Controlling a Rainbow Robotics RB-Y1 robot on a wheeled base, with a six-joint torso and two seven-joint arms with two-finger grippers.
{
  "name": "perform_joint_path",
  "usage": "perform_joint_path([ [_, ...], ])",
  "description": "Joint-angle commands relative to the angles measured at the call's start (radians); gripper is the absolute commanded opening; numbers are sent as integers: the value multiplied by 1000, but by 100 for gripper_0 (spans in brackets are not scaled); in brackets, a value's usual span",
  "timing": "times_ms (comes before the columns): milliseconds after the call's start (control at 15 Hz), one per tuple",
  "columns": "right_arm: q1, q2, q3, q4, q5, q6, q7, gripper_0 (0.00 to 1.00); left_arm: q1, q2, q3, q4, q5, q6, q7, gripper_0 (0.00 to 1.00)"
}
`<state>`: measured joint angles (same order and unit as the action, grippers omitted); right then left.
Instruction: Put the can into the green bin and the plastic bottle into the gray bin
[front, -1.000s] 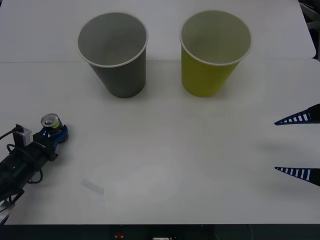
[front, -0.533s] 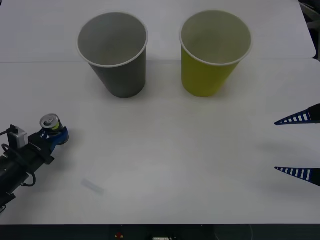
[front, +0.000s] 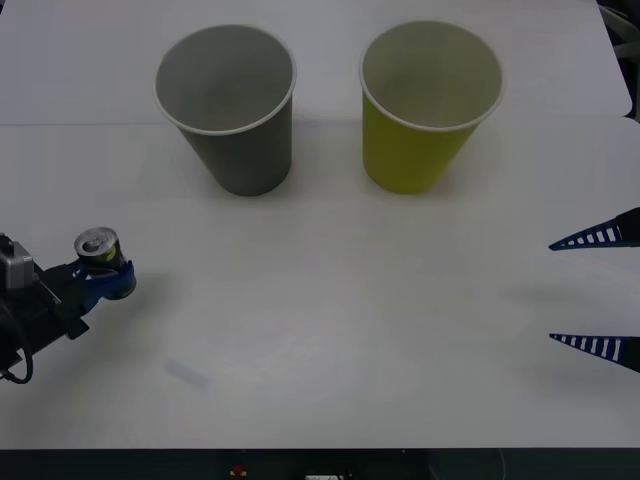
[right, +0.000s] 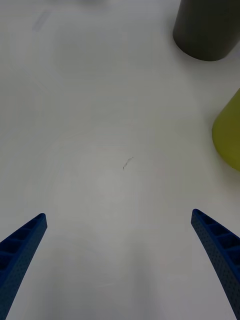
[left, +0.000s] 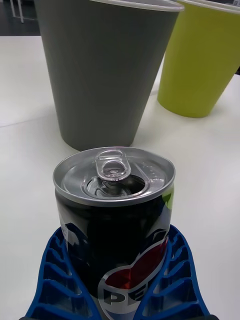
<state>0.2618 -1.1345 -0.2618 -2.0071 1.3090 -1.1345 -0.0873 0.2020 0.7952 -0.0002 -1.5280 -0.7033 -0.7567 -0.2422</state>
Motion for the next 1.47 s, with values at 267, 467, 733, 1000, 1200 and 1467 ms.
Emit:
perform_joint_path([
  [267, 0, 0, 0, 0, 0, 0, 0, 100, 74, 4, 143, -288, -390, 2, 478, 0],
  [467, 0, 0, 0, 0, 0, 0, 0, 100, 70, 19, 163, -419, -579, 0, 736, 0],
  [733, 0, 0, 0, 0, 0, 0, 0, 100, -27, 24, 160, -564, -838, -99, 1106, 0],
  [1000, 0, 0, 0, 0, 0, 0, 0, 100, -214, 24, 103, -610, -963, -225, 1360, 0],
  [1200, 0, 0, 0, 0, 0, 0, 0, 100, -349, 22, 36, -610, -1038, -282, 1495, 0],
  [1467, 0, 0, 0, 0, 0, 0, 0, 100, -553, 7, -26, -609, -1167, -405, 1617, 0],
])
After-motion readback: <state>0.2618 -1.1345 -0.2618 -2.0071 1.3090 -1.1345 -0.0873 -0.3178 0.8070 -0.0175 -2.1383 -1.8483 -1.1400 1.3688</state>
